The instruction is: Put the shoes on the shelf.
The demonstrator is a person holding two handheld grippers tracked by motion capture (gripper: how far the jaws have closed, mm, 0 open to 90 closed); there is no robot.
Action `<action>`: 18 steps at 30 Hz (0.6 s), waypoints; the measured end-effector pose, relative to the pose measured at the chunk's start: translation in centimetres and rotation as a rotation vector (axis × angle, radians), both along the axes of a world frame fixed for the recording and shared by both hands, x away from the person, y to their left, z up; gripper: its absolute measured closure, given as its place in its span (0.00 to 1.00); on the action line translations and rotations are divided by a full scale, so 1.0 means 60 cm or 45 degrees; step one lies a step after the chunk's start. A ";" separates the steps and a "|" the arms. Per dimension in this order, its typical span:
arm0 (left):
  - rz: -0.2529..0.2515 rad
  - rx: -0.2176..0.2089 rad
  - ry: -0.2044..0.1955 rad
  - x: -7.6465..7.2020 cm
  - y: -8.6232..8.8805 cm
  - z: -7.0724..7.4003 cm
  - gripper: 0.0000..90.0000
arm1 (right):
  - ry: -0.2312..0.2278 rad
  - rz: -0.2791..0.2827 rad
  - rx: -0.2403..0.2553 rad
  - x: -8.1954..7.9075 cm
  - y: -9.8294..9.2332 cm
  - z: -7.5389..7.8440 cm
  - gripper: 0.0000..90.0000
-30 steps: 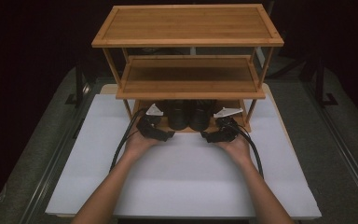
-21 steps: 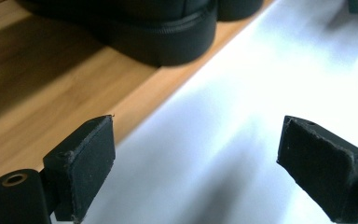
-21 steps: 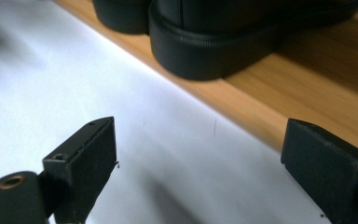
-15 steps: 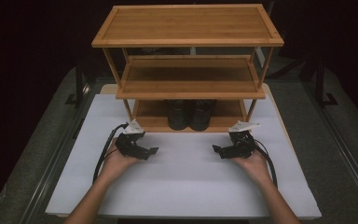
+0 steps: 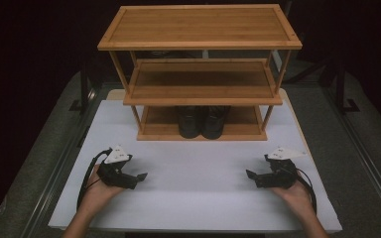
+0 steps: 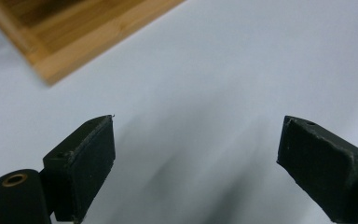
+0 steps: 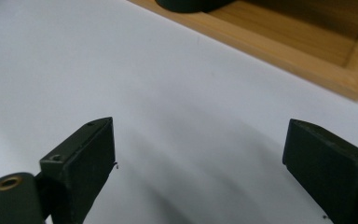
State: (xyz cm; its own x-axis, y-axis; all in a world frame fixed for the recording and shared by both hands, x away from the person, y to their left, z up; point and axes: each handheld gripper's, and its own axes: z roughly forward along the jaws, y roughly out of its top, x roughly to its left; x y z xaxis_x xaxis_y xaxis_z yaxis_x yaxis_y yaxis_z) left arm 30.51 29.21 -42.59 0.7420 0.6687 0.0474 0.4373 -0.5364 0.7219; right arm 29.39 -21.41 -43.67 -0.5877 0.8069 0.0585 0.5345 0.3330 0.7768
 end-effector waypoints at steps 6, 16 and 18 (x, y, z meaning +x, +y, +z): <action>0.030 0.022 0.016 -0.033 0.030 -0.007 0.12 | 0.018 -0.047 -0.025 -0.035 -0.033 -0.007 0.10; 0.100 0.048 0.068 -0.073 0.070 -0.023 0.04 | 0.070 -0.145 -0.119 -0.083 -0.076 -0.023 0.10; 0.110 0.061 0.072 -0.078 0.076 -0.027 0.02 | 0.078 -0.157 -0.134 -0.088 -0.080 -0.026 0.10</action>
